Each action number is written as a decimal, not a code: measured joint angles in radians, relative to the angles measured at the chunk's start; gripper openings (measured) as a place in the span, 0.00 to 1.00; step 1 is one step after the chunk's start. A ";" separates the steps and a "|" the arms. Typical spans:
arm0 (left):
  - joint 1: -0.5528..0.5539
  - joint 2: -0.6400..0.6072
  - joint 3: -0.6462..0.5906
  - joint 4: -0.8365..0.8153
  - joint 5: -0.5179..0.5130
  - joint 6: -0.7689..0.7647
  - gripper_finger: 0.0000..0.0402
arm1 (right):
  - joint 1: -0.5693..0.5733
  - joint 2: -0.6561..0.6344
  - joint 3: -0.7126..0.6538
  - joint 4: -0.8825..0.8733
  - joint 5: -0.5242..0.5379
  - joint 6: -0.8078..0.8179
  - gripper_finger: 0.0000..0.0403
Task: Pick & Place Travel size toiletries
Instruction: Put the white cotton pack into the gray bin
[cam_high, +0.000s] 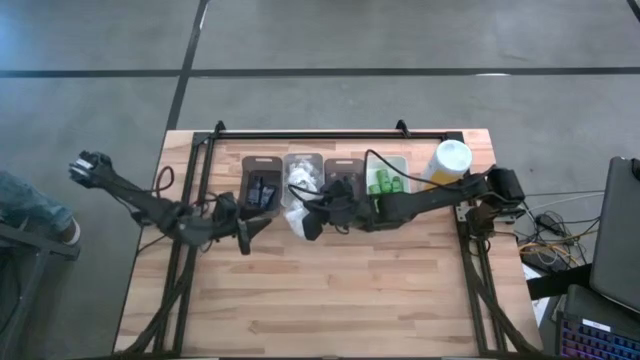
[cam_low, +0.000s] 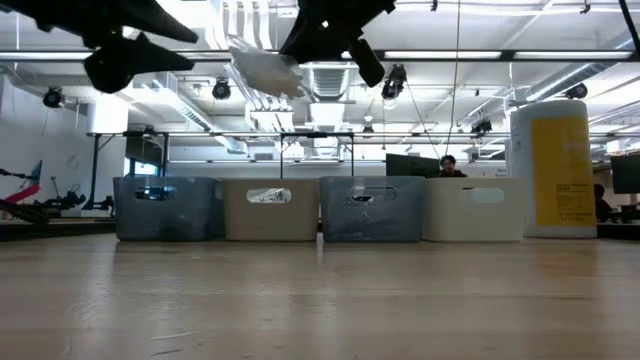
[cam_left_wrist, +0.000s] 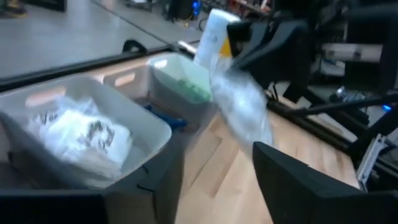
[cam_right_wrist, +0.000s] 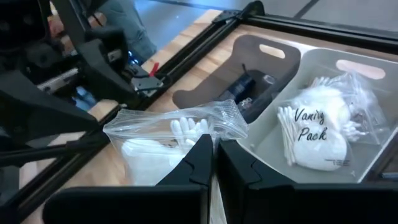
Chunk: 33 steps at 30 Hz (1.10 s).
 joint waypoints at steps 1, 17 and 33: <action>0.018 0.003 0.000 0.026 0.017 0.024 0.50 | 0.000 0.001 0.000 -0.001 0.000 -0.003 0.02; 0.260 0.178 0.000 0.359 0.369 0.056 0.64 | 0.000 0.015 0.000 0.016 0.061 -0.017 0.02; 0.305 0.279 0.000 0.443 0.393 0.162 0.24 | 0.006 0.018 0.007 0.019 0.029 -0.042 0.02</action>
